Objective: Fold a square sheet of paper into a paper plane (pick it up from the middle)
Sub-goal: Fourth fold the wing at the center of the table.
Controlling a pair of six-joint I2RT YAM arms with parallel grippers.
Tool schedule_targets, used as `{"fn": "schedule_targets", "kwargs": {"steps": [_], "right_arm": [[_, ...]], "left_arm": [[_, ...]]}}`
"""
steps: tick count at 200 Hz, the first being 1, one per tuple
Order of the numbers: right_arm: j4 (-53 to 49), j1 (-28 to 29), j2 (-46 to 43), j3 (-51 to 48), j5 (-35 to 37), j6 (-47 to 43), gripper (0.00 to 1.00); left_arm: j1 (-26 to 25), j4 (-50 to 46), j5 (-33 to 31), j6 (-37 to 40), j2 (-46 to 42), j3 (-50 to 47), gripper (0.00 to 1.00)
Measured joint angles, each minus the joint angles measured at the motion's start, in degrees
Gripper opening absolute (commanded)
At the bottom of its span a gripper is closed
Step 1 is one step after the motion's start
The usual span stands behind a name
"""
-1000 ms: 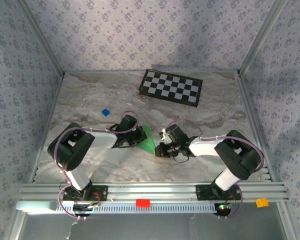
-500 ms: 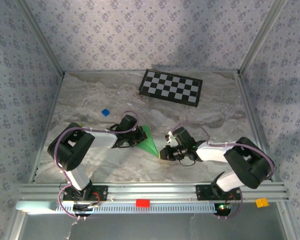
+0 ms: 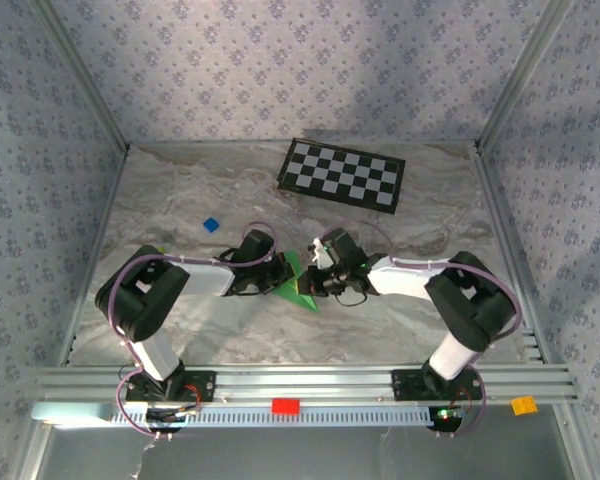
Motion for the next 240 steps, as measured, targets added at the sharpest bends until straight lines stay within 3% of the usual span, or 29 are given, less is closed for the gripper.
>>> {"fn": "schedule_targets", "kwargs": {"steps": [95, 188, 240], "right_arm": [[-2.71, -0.83, 4.07, 0.76, 1.84, 0.63, 0.08], [5.75, -1.95, 3.87, -4.13, -0.35, 4.28, 0.04], [6.45, -1.95, 3.85, -4.44, -0.35, 5.18, 0.02]], "left_arm": [[0.02, -0.04, 0.02, 0.00, 0.00, 0.00, 0.00], [0.46, -3.78, 0.17, 2.58, -0.15, 2.03, 0.04], [0.13, -6.16, 0.20, 4.98, -5.14, 2.36, 0.02]]}}
